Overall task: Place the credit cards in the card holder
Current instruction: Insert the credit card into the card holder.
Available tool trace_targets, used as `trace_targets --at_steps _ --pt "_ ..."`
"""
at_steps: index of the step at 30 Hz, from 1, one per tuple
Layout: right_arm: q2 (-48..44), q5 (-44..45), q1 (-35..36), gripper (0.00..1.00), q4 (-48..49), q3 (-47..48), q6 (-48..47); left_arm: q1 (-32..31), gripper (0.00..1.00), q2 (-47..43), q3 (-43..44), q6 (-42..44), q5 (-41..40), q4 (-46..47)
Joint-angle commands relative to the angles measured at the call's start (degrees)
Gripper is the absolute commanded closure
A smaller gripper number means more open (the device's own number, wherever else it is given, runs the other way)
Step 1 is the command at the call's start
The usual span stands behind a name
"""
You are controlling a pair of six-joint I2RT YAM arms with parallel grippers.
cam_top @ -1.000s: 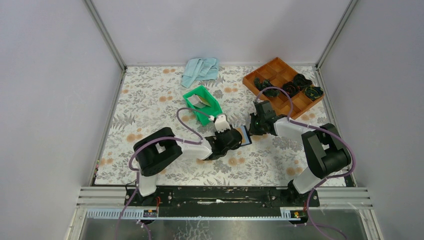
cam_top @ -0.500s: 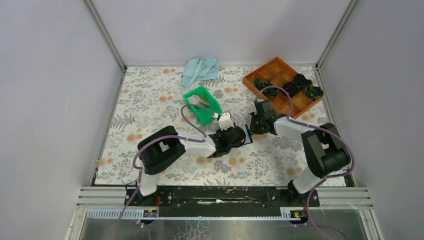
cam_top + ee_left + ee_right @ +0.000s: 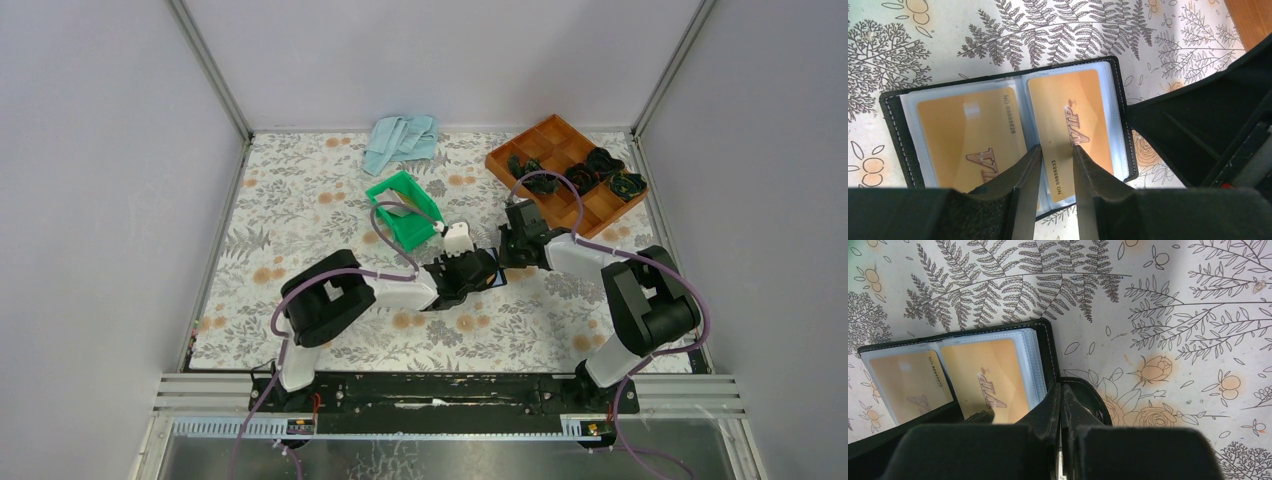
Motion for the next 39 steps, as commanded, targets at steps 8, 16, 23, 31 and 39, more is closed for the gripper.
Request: trace_targets --at_steps 8,16,23,31,39 --pt "0.9 -2.7 2.6 1.00 -0.4 1.6 0.7 0.0 0.67 2.9 1.6 4.3 8.1 4.4" --pt "1.8 -1.9 2.7 1.00 -0.4 1.6 0.6 0.4 0.63 -2.0 -3.0 4.8 6.7 6.0" --pt "2.2 -1.8 2.6 1.00 -0.1 1.8 0.6 0.8 0.46 -6.5 -7.9 4.9 4.9 8.6" --pt "2.2 -1.5 2.6 1.00 -0.1 1.7 0.5 1.2 0.44 -8.6 -8.9 5.4 3.0 7.7" --pt "2.2 -1.7 2.6 1.00 -0.3 2.2 0.3 1.6 0.45 -9.3 -8.3 5.8 1.9 5.2"
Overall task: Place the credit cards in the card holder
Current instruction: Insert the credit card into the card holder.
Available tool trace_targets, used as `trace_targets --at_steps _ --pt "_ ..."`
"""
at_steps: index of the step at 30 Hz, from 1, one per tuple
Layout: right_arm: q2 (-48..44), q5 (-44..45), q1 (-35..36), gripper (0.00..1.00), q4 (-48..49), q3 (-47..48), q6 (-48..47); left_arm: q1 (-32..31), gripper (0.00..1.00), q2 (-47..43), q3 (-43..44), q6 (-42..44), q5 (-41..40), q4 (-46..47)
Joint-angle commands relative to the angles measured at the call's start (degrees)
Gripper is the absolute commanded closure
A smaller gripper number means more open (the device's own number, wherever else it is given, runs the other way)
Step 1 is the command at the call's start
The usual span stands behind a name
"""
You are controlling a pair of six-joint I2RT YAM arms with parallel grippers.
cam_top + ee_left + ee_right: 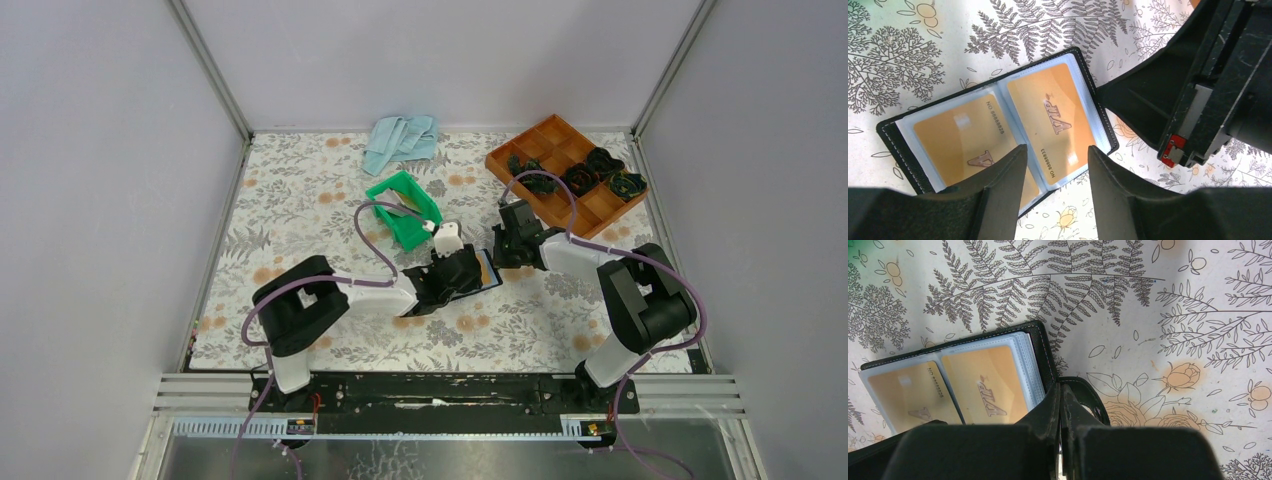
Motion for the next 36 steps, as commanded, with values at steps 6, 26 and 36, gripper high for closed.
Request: trace_targets --at_steps 6,26,36 --pt "1.0 -1.2 0.7 1.00 -1.0 1.3 -0.1 0.7 0.71 -1.1 -0.2 0.4 -3.8 -3.0" --pt "1.1 -1.7 0.8 1.00 -0.7 1.6 -0.3 1.3 1.00 4.4 3.2 2.5 -3.1 -5.2" --pt "1.1 -2.1 0.7 1.00 -0.5 1.4 -0.2 1.3 1.00 7.4 8.1 4.4 -1.1 -5.3"
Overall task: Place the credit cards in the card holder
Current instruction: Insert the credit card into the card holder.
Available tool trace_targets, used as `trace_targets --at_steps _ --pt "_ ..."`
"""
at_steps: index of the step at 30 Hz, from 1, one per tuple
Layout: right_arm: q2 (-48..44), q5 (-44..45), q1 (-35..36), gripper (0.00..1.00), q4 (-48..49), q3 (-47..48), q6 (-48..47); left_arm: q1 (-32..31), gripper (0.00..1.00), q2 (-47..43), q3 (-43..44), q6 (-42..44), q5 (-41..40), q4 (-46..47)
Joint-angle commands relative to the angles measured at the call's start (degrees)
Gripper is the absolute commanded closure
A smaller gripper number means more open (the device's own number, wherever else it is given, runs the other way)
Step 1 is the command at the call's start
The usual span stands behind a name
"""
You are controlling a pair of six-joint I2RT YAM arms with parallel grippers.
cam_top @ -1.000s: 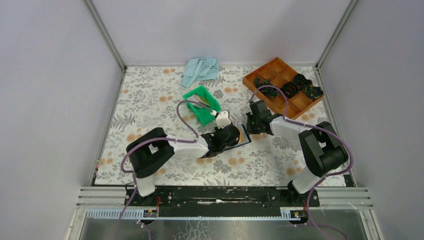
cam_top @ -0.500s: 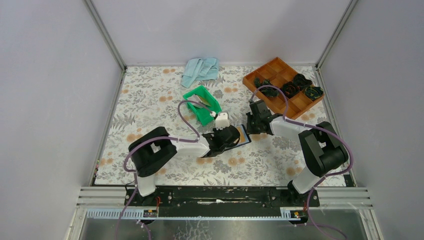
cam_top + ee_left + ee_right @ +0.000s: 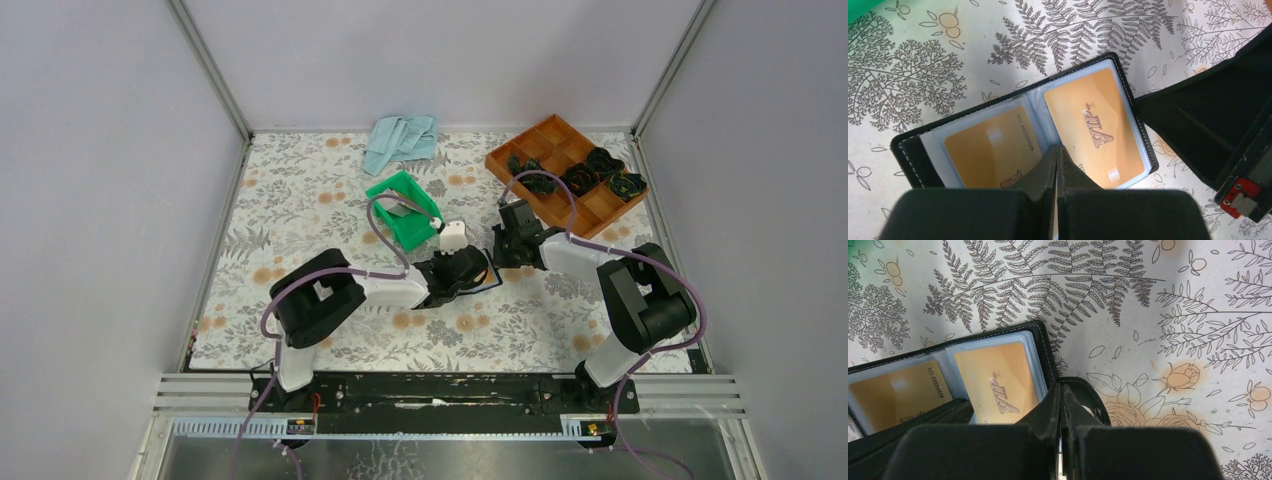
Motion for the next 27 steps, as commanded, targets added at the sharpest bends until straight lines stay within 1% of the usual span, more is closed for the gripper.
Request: trace_targets --at_steps 1,5,9,15,24,26,27 --pt "1.0 -2.1 0.7 1.00 -0.4 1.2 -0.1 0.4 1.00 2.5 3.4 1.5 1.4 1.0" --pt "1.0 -2.2 0.7 1.00 -0.5 1.1 -0.1 0.2 1.00 3.1 3.8 1.2 1.6 0.9" --pt "1.0 -1.4 0.7 1.00 -0.6 1.0 -0.2 0.3 0.99 1.3 3.2 1.0 0.0 -1.0" --pt "0.9 0.2 0.7 1.00 -0.9 1.1 -0.1 0.2 0.90 -3.7 0.4 1.0 -4.1 -3.9" --pt "-2.7 5.0 0.8 0.96 -3.3 3.0 -1.0 0.2 0.83 -12.8 -4.0 1.9 -10.0 -3.4" --pt "-4.0 6.5 0.7 0.91 -4.6 4.6 -1.8 0.2 0.77 -16.2 -5.6 2.6 -11.8 -2.2" --pt "-4.7 7.3 0.7 0.88 -5.2 5.5 -2.4 0.1 0.72 -18.1 -6.3 2.9 -13.1 -2.2"
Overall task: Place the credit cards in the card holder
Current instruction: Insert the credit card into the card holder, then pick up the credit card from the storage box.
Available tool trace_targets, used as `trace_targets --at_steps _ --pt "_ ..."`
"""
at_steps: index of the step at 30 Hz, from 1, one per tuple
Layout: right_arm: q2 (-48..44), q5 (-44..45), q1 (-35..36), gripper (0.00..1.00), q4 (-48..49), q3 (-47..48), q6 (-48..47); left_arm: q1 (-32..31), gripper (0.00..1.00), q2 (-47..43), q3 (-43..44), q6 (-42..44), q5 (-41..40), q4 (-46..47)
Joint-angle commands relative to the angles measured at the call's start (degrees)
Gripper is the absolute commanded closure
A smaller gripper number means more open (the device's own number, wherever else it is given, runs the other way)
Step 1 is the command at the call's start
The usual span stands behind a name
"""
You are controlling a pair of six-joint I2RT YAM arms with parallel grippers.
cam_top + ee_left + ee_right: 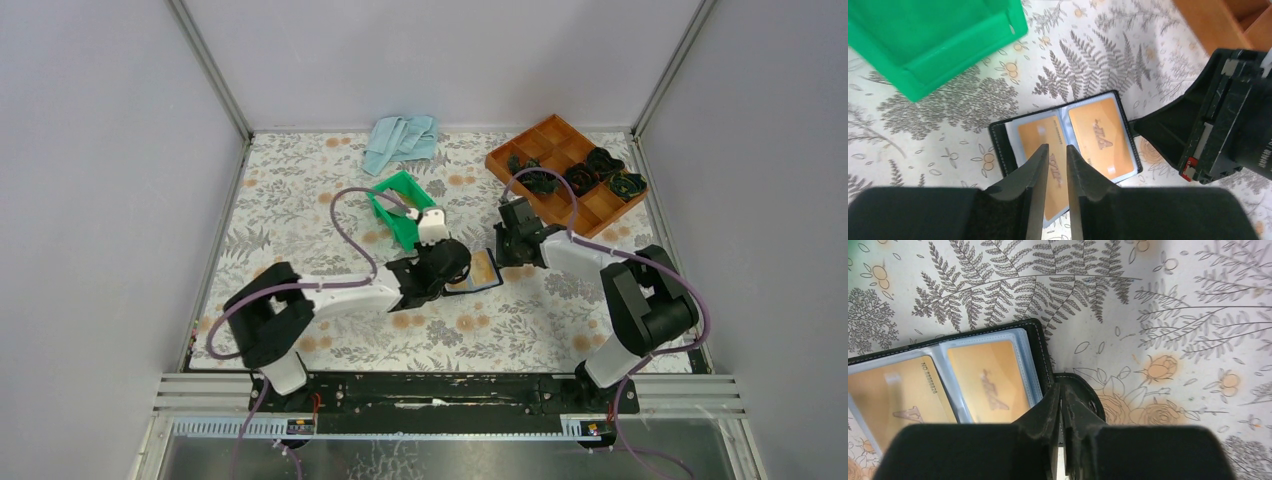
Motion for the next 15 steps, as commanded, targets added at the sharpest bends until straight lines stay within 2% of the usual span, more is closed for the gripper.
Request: trace_targets --at_steps 1,3,5,10,15 --pt "-4.9 5.3 0.5 0.85 -3.5 6.0 -2.5 -0.1 0.65 -8.8 -3.1 2.1 -8.1 1.2" --pt "-6.0 6.7 0.6 0.72 -4.7 8.7 -3.5 -0.1 0.54 -13.3 -4.8 2.9 -10.8 1.2" --pt "-6.2 7.1 0.5 0.64 -5.8 12.1 -4.5 -0.1 0.47 -17.7 -7.2 3.5 -13.3 1.3" --pt "-3.4 2.1 0.5 0.54 -7.5 21.6 -7.0 0.0 0.30 -27.0 -12.0 3.8 -16.6 1.1" --pt "4.9 -3.4 1.8 0.48 -9.4 33.5 -10.0 0.8 0.11 -32.7 -15.6 4.2 -15.8 1.9"
